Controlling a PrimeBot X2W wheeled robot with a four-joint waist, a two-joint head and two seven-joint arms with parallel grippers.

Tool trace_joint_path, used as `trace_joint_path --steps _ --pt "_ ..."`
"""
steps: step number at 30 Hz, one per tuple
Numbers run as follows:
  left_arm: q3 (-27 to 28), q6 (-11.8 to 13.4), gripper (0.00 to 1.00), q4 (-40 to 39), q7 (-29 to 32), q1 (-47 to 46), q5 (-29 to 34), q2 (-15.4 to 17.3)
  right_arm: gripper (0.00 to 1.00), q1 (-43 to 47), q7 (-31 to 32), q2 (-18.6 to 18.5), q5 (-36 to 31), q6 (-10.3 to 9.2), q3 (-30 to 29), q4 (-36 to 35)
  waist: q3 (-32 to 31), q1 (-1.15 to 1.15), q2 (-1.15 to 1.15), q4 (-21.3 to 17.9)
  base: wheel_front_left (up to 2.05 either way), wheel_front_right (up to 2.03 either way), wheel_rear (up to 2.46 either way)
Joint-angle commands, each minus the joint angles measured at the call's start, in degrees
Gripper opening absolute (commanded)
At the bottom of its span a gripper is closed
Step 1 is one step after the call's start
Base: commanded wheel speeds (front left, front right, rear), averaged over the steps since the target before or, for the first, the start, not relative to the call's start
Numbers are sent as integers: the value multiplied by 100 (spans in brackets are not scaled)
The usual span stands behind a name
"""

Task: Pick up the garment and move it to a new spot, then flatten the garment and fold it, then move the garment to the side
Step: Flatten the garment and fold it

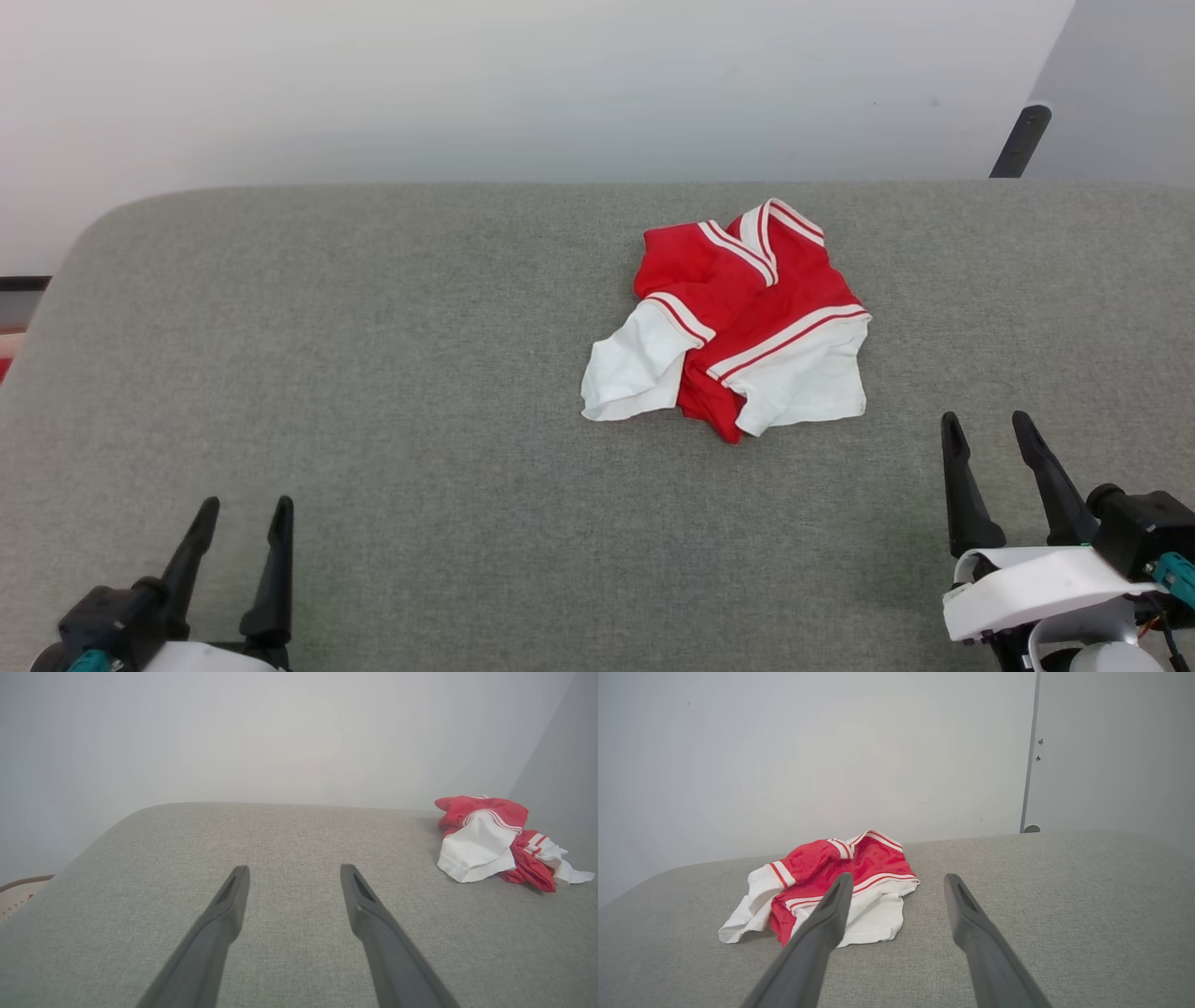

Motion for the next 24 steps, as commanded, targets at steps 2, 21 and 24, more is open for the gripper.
trace_joint_path --steps 2,21,24 --pt "-36 -17 100 -27 3 26 -13 -20 100 -72 -3 8 -24 0 22 8 13 0 0 -1 0 0 0" --pt "-372 -17 100 -159 3 -526 -357 234 100 -1017 1548 -264 -247 0 495 242 627 0 0 -95 0 0 0" --pt "-398 -17 100 -197 3 -583 -379 145 100 -1472 2691 -479 -266 0 699 325 796 0 0 -13 0 0 0"
